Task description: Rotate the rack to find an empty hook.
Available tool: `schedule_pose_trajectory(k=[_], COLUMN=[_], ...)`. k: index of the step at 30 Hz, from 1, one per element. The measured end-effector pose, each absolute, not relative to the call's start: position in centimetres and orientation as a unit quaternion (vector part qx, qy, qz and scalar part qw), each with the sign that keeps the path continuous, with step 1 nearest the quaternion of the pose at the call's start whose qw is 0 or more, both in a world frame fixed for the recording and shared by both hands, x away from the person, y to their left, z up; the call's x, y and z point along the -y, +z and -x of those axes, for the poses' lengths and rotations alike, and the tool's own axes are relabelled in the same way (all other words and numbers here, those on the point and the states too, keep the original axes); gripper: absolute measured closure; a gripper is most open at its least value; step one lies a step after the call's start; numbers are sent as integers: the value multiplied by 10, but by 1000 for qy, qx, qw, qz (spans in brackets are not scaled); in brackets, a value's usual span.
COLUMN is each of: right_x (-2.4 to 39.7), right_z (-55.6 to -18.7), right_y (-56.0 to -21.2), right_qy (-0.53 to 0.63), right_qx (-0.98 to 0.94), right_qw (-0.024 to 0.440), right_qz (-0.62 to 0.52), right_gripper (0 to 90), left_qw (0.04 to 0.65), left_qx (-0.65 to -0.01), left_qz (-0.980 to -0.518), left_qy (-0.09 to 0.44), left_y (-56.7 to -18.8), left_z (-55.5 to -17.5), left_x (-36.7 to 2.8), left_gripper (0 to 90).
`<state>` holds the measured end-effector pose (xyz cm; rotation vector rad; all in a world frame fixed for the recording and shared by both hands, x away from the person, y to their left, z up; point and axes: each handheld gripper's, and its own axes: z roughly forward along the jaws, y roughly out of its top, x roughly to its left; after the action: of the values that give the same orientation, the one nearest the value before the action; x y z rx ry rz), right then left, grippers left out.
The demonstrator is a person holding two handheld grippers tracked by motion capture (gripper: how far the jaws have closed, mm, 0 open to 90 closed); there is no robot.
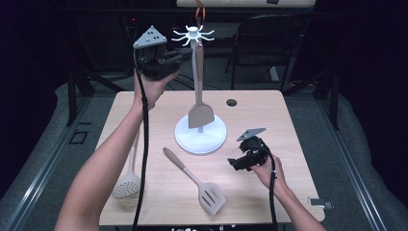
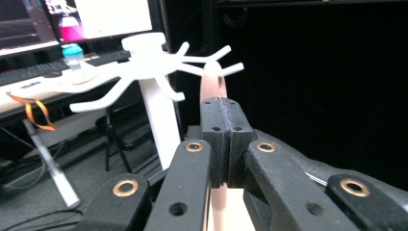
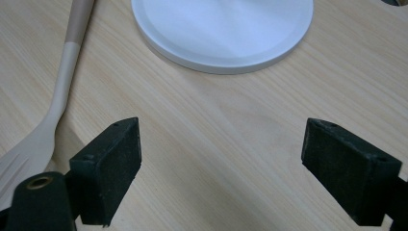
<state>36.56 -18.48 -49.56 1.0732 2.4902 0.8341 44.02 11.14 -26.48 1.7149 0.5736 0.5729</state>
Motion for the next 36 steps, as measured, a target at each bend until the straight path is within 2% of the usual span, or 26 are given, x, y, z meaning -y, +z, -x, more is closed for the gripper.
schedule_pose_trajectory(k=[36], right_x=[185], right_z=[-365], right_y=[-495], right_qy=[286], right_qx=[-869], right_qw=[151], right_qz=[-374], right_gripper=[135], left_qw=[572], left_qx=[-290], left_qz=[-718], left_qy=[270], left_y=[-259], left_z=[-457], left_x=[-129], left_gripper=[897])
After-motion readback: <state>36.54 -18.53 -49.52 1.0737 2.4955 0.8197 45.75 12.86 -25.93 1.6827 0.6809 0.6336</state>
